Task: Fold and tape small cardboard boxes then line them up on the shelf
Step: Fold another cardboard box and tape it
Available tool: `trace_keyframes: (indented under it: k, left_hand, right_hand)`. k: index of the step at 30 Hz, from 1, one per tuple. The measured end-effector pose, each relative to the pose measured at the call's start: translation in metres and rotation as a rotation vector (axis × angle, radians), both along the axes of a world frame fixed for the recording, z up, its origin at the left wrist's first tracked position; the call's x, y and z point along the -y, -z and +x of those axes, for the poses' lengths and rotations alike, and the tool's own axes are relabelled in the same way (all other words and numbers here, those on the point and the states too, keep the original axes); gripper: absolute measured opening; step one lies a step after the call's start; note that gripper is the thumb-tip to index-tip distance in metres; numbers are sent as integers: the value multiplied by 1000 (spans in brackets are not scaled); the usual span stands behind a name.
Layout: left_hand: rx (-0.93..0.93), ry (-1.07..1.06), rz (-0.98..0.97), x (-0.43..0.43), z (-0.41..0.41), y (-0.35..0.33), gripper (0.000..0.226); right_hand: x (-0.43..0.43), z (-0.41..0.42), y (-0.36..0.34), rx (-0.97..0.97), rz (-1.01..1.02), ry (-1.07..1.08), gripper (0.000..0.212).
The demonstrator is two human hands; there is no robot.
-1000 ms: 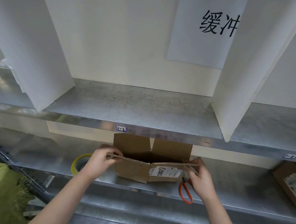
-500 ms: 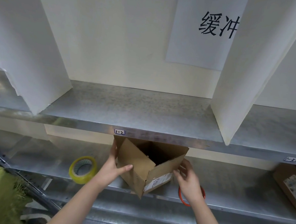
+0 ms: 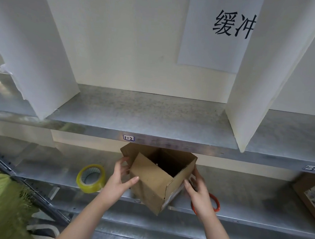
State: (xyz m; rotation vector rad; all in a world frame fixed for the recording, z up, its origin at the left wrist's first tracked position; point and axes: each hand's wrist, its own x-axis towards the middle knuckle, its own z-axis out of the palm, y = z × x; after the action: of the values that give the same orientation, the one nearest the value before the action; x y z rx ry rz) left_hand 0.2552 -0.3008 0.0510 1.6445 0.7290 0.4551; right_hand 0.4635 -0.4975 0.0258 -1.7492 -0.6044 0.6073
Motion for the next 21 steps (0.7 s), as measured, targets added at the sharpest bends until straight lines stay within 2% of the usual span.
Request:
trace_keyframes:
  k: [2, 5, 7, 9, 10, 14, 18, 19, 21]
  left_hand:
    - [-3, -32, 50, 2, -2, 2, 76]
    - [-30, -153, 76, 7, -6, 3, 105]
    - [-34, -211, 71, 11, -6, 7, 125]
    - [-20, -234, 44, 17, -7, 10, 131]
    - [-14, -217, 31, 21, -7, 11, 125]
    - [-83, -98, 14, 30, -4, 16, 65]
    - [-58, -42, -42, 30, 1, 13, 50]
    - [-45, -29, -85, 31, 2, 12, 45]
    - [-24, -49, -182, 32, 6, 10, 35]
  right_hand:
    - [0, -2, 0, -23, -12, 36, 72]
    - [0, -7, 3, -99, 12, 102, 56]
    - [2, -14, 3, -188, 19, 76, 44]
    - [4, -21, 3, -278, 53, 14, 39]
    - [6, -23, 4, -299, 69, -14, 43]
    - [10, -27, 5, -231, 38, -61, 64]
    - [1, -25, -5, -101, -61, 9, 107]
    - [-3, -24, -8, -92, -77, 25, 110]
    - [-14, -22, -13, -112, -40, 59, 100]
